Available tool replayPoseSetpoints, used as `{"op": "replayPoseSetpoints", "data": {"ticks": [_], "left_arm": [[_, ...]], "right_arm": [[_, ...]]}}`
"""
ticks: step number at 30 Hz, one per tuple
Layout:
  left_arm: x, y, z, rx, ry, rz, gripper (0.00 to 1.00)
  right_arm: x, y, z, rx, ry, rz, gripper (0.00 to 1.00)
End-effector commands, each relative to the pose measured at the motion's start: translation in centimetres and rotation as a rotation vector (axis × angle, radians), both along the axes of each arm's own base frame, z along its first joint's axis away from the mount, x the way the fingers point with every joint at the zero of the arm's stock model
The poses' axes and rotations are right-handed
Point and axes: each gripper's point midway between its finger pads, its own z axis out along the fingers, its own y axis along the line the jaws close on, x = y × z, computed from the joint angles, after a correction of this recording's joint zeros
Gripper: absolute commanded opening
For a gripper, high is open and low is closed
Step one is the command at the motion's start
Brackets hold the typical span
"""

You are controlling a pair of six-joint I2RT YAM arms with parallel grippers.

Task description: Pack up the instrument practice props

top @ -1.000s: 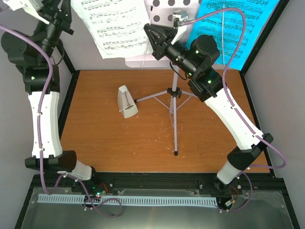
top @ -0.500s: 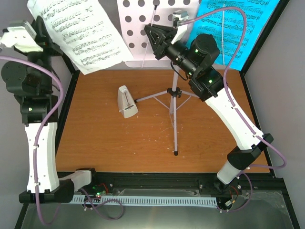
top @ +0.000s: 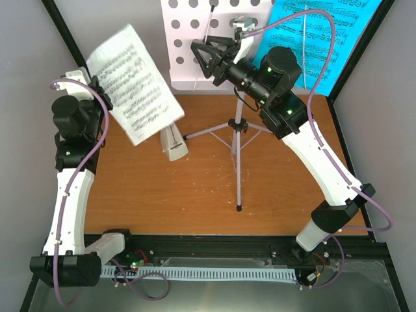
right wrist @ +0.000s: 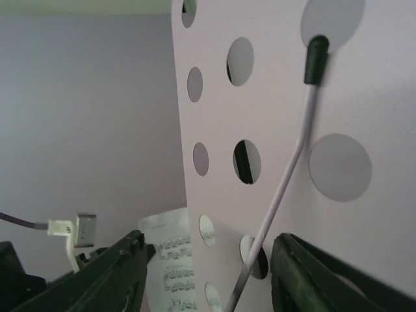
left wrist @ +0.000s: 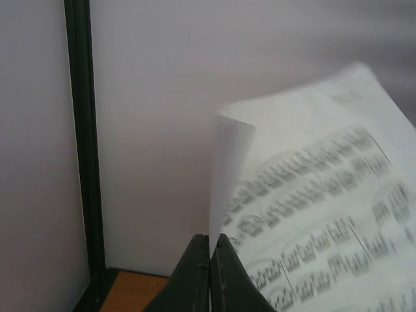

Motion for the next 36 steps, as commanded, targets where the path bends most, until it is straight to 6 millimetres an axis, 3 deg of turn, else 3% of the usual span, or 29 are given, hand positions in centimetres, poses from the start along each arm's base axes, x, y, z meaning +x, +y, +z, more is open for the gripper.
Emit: {"op": "replayPoseSetpoints", "data": {"ticks": [1,6,8,14,18,23,28,33,36], "left_arm": [[-1.4,0.4,0.2,-0.045,-0.026,0.019,0.00],[-1.6,0.5,-2.7,-0.047,0.051,0.024,0.00],[-1.6,0.0,-4.9,-0.072,0.110,-0.002,0.00],[-2.9,-4.9,-8.3,-0.185,0.172,-0.285,0.00],[-4.7,-9.2,-8.8,-0.260,0.208,-0.546,0.00],[-6.9,-11.4,-7.0,-0.292,0.167,-0.701,0.00],[-8.9,-14.6,-5.9,-0.324,0.163,-0.966,0.00],[-9.6,-15.7,-6.2,-0.401,0.194,-1.079,0.00],[-8.6,-15.0,-7.6,-0.439,0.213,-1.001,0.00]], "right_arm": [[-1.3,-0.3,-0.5,-0.038,0.004,0.033,0.56],[-2.7,-1.0,-0.6,-0.051,-0.024,0.045,0.76],[-3.4,-1.2,-0.8,-0.053,-0.031,0.064,0.83],[-5.6,-1.4,-1.5,-0.076,-0.060,0.136,0.98],[-7.4,-1.4,-2.1,-0.093,-0.079,0.209,1.00],[-8.4,-2.4,-2.9,-0.109,-0.091,0.194,1.00],[-9.6,-3.1,-3.8,-0.119,-0.095,0.205,1.00],[-10.4,-3.7,-5.5,-0.141,-0.078,0.210,1.00],[-10.7,-4.3,-6.6,-0.153,-0.067,0.193,1.00]]}}
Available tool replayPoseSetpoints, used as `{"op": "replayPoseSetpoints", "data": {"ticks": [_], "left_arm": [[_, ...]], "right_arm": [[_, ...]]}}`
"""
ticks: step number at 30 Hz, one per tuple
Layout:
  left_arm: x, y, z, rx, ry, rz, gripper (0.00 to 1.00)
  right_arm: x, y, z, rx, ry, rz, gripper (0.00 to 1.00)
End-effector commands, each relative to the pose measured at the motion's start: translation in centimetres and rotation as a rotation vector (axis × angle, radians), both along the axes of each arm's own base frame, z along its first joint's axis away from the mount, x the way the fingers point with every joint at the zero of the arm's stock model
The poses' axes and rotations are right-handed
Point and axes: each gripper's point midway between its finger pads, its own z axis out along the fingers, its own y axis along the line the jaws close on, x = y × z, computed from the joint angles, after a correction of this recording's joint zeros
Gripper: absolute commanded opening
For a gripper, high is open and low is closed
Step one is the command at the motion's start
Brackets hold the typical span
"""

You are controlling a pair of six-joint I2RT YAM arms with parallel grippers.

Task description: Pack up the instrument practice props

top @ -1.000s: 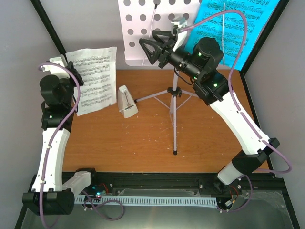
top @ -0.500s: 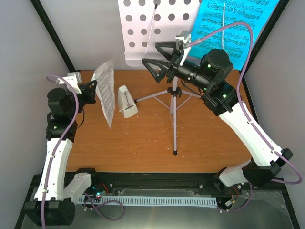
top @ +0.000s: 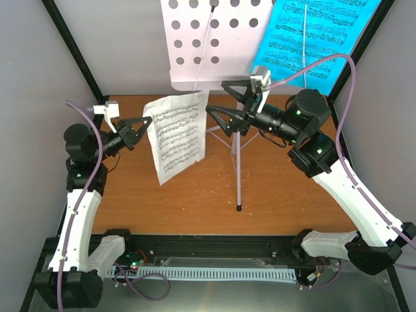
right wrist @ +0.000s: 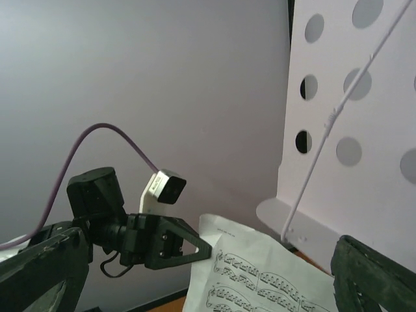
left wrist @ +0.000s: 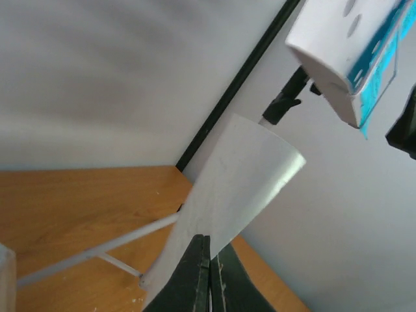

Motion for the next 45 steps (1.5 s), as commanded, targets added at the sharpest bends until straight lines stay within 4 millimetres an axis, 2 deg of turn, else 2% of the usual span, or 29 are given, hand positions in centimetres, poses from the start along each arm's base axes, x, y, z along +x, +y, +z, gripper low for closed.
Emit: {"op": "replayPoseSetpoints", "data": {"ticks": [1,3,6,9,12,18,23,27,32,34,38,40,43,45], "left_arm": [[0.5,0.5,-1.0,-0.047,0.064,0.034,0.00],[2.2,2.0,-3.6,-0.045,0.165,0.151,0.00],[4.4,4.5,-9.2,-0.014,0.311,0.335,0.00],[5.1,6.8,-14.7,0.034,0.401,0.475,0.00],[4.9,8.3,-19.4,0.062,0.486,0.561,0.00],[4.1,10.4,-25.4,0.047,0.652,0.672,0.00],[2.4,14.1,-30.2,-0.055,0.837,0.815,0.00],[1.9,15.8,-31.5,-0.056,0.869,0.871,0.00],[1.8,17.5,-31.5,-0.006,0.863,0.963,0.01],[1.7,18.2,-31.4,0.016,0.852,1.002,0.05],[1.9,19.0,-30.3,0.045,0.814,1.033,0.25],[2.1,19.0,-29.2,0.046,0.787,1.031,0.42],[2.2,18.8,-27.2,0.010,0.722,1.025,0.94],[2.3,18.9,-25.6,-0.004,0.669,1.031,0.99]], "right_arm": [[-0.8,-0.9,-1.0,-0.010,-0.018,-0.015,1.00],[-0.9,-1.2,-1.6,-0.016,-0.007,-0.024,1.00],[-0.9,-1.3,-3.3,-0.041,0.023,-0.030,1.00],[-0.1,-1.6,-6.1,-0.078,0.073,-0.075,1.00],[0.8,-2.4,-8.5,-0.109,0.119,-0.149,1.00],[2.1,-4.2,-12.7,-0.179,0.171,-0.290,1.00],[3.5,-6.7,-14.9,-0.205,0.174,-0.452,1.00],[4.2,-8.2,-16.0,-0.221,0.174,-0.545,1.00],[4.4,-9.4,-17.2,-0.202,0.192,-0.604,1.00],[4.2,-9.5,-17.6,-0.192,0.205,-0.603,1.00],[3.8,-10.0,-19.1,-0.174,0.243,-0.608,1.00],[3.8,-10.4,-20.1,-0.166,0.269,-0.624,1.00],[3.7,-10.8,-21.6,-0.165,0.309,-0.636,1.00],[3.8,-10.9,-22.7,-0.166,0.338,-0.643,1.00]]}}
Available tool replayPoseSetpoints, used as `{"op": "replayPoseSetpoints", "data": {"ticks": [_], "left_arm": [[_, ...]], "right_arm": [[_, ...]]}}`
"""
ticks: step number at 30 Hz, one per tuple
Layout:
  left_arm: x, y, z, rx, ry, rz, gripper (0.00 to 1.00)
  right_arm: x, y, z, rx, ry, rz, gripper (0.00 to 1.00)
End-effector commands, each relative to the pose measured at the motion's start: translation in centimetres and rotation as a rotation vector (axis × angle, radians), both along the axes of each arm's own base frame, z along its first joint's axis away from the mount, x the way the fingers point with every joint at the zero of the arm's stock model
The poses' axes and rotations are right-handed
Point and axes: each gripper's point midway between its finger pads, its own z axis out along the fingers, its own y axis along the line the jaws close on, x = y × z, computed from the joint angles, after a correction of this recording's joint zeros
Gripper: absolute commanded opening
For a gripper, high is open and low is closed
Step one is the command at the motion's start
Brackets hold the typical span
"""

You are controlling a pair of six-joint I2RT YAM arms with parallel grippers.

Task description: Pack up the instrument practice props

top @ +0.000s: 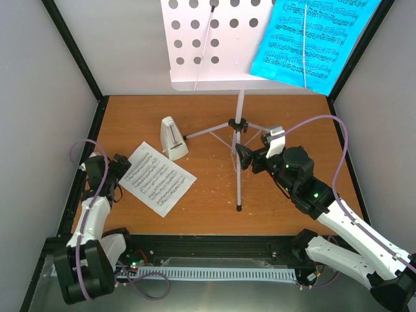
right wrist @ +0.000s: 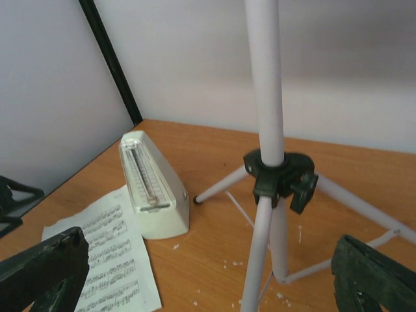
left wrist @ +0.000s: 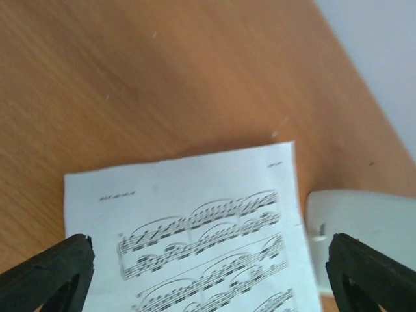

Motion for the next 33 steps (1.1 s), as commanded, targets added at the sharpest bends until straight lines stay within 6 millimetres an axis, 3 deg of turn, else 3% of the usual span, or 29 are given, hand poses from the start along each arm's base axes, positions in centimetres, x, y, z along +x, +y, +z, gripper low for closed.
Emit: {"op": "replayPoseSetpoints", "data": {"ticks": [1,4,6,8,11,15,17,21,26,33], "left_arm": [[0.9,1.0,5.7,0.067,-0.146,0.031,0.99],[0.6,2.0,8.9,0.166,-0.193,0.049,1.00],[1.0,1.5,12.0,0.233,-0.273,-0.016,0.99],[2.0,-0.8,16.2,0.290,-0.431,-0.168,0.98],[3.2,-5.0,19.2,0.257,-0.574,-0.403,0.97],[5.0,-10.3,20.0,0.259,-0.592,-0.655,0.97],[5.3,-11.8,20.3,0.243,-0.620,-0.735,0.97],[5.4,-12.4,21.2,0.261,-0.682,-0.773,0.96],[4.9,-12.8,21.3,0.266,-0.697,-0.798,0.96],[4.6,-12.9,21.1,0.277,-0.696,-0.807,0.95]], "right_arm": [[0.3,-0.7,-1.1,0.055,0.030,-0.046,1.00],[1.0,-0.7,-2.6,0.071,0.061,-0.034,1.00],[1.5,-0.8,-3.3,0.089,0.068,-0.022,1.00],[2.2,-0.9,-3.2,0.123,0.053,-0.011,1.00],[3.7,-1.2,-2.6,0.175,0.025,0.013,0.98],[5.5,-1.0,-0.8,0.219,-0.082,0.072,0.93],[6.2,-0.8,0.1,0.226,-0.157,0.099,0.92],[8.5,0.7,1.9,0.217,-0.241,0.157,0.91],[10.9,2.3,1.5,0.177,-0.330,0.208,0.84],[12.8,2.9,1.7,0.136,-0.420,0.248,0.66]]}}
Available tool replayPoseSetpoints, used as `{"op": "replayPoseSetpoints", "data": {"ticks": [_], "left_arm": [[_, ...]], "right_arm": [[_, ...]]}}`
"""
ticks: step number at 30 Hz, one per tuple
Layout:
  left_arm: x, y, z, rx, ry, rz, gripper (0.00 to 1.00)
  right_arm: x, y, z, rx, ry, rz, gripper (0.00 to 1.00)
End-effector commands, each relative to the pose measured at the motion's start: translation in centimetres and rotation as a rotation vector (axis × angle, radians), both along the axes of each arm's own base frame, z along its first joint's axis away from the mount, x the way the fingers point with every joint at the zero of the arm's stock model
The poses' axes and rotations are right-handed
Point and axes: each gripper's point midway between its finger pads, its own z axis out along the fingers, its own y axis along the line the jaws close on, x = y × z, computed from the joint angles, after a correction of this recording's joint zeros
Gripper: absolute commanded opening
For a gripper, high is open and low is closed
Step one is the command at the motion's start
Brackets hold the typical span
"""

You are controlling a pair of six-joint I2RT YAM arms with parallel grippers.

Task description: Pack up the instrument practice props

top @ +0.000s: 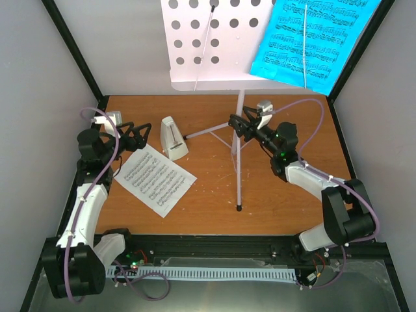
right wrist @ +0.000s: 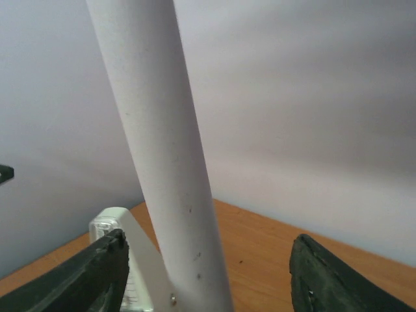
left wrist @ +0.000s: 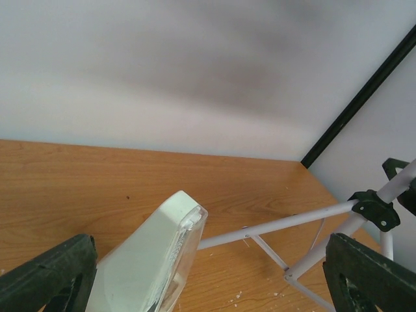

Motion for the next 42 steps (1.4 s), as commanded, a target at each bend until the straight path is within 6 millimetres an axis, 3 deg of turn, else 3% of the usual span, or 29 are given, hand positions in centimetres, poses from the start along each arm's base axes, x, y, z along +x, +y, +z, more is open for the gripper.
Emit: {"op": "replayPoseSetpoints", "data": {"ticks": [1,7,14,21,27,33,42], "left_arm": [[-0.3,-0.5,1.6,0.042,-0.081,-0.037,0.96],[0.0,-0.5,1.2,0.047,-0.069,-0.039,0.96],[-0.2,-0.5,2.0,0.051,-0.085,-0.040,0.96],[-0.9,-0.7,4.2,0.028,-0.094,-0.039,0.96],[-1.6,-0.9,5.2,0.002,-0.097,-0.050,0.96],[-1.9,-1.0,5.2,-0.010,-0.090,-0.052,0.96],[-2.2,-0.9,5.7,-0.008,-0.091,-0.041,0.98]], "right_arm": [[0.2,0.5,4.0,-0.026,-0.180,0.042,0.63],[0.6,1.9,3.8,-0.107,-0.187,0.114,0.41],[-0.1,2.2,4.3,-0.101,-0.204,0.146,0.05],[-1.1,-0.8,6.6,-0.120,-0.264,-0.133,0.03],[-1.0,-3.2,7.2,-0.108,-0.230,-0.353,0.03],[-0.2,-2.0,6.6,-0.072,-0.207,-0.423,0.03],[2.2,2.1,6.0,-0.026,-0.153,-0.422,0.03]]}}
